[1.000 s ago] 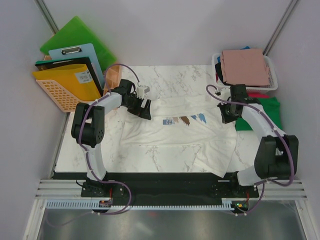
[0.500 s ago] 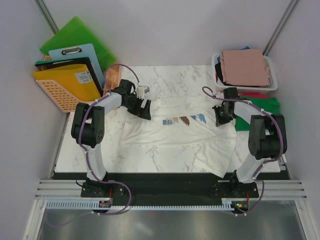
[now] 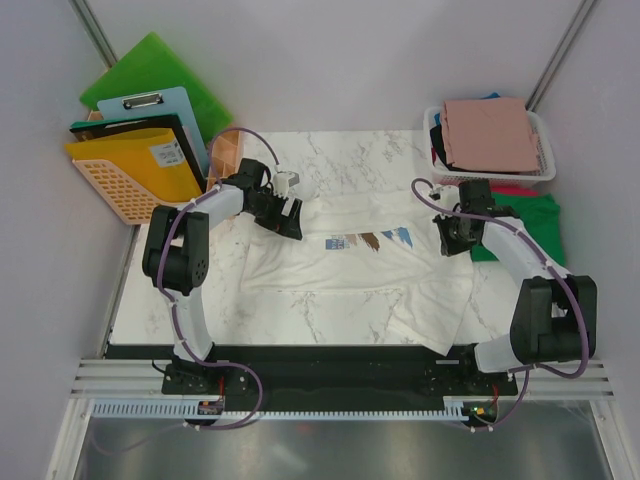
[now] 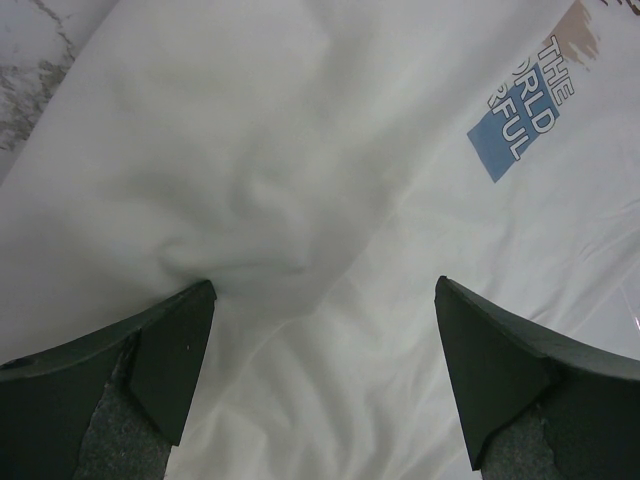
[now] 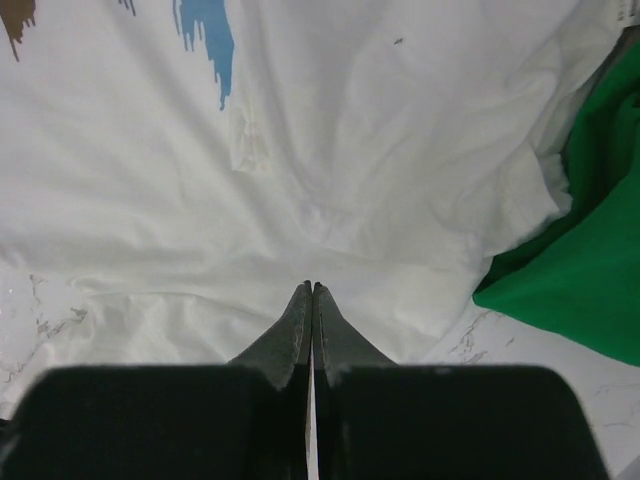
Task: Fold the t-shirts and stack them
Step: Fold the tshirt
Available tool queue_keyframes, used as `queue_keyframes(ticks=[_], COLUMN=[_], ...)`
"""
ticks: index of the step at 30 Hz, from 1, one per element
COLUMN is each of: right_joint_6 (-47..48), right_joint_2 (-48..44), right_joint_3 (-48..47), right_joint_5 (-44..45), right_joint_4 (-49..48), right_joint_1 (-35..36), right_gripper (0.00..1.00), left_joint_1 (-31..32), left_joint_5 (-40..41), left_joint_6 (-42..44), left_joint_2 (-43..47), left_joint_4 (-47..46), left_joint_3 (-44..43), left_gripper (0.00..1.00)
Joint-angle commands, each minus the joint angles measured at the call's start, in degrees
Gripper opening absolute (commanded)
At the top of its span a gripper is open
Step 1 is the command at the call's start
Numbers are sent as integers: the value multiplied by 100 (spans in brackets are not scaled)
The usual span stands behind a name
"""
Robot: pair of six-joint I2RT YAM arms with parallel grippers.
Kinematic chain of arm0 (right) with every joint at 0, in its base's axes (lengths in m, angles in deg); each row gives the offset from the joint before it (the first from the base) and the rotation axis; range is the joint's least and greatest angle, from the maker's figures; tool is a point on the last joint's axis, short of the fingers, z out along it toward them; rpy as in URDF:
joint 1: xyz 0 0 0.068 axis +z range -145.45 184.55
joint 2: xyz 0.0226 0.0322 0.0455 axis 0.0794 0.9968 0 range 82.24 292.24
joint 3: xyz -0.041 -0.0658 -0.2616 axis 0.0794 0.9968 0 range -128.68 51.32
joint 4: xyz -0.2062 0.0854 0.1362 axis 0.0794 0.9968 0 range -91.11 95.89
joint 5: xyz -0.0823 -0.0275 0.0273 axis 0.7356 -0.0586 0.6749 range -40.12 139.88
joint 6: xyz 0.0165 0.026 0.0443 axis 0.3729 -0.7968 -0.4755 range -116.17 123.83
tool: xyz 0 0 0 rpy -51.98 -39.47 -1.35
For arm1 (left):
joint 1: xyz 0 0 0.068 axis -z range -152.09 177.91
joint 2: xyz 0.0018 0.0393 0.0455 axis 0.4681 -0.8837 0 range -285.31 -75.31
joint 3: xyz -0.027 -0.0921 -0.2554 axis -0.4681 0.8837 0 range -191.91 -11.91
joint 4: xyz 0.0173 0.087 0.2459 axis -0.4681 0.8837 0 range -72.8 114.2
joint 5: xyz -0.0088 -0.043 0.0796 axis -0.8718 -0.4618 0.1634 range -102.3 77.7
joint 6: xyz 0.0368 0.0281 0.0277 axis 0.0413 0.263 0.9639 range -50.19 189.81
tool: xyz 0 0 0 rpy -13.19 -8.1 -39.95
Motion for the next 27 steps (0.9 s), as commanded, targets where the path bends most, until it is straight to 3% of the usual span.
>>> queue_keyframes(ticks=[1, 4, 6, 7, 8, 11, 19, 27], right_joint_6=[93, -82, -301, -390, -469, -829, -1041, -1015], right_joint_2=[-11, 462, 779, 1120, 1289, 2001, 3628, 4199], right_joint_3=[-440, -879, -1196, -1563, -1767, -2566, -4280, -4476], right_joint_5=[394, 466, 370, 326, 291, 106, 773, 1520], right_joint_4=[-259, -436, -576, -612, -673, -700, -542, -647], right_joint_1=[7, -11, -20, -20, -20, -11, -20, -20], right_gripper=[0, 0, 10, 18, 35, 60, 65, 58], left_joint_1=[15, 15, 15, 23, 24, 23, 24, 24], left_joint_5=[362, 371, 371, 362, 371, 362, 371, 353], left_joint_6=[191, 191, 200, 200, 200, 208, 252, 252], left_joint_2=[-97, -88, -96, -105, -114, -105, -61, -70], left_joint_4=[188, 179, 170, 179, 179, 179, 170, 153], left_joint_3=[138, 129, 129, 129, 129, 156, 226, 226], left_gripper=[100, 100, 100, 100, 100, 100, 100, 100])
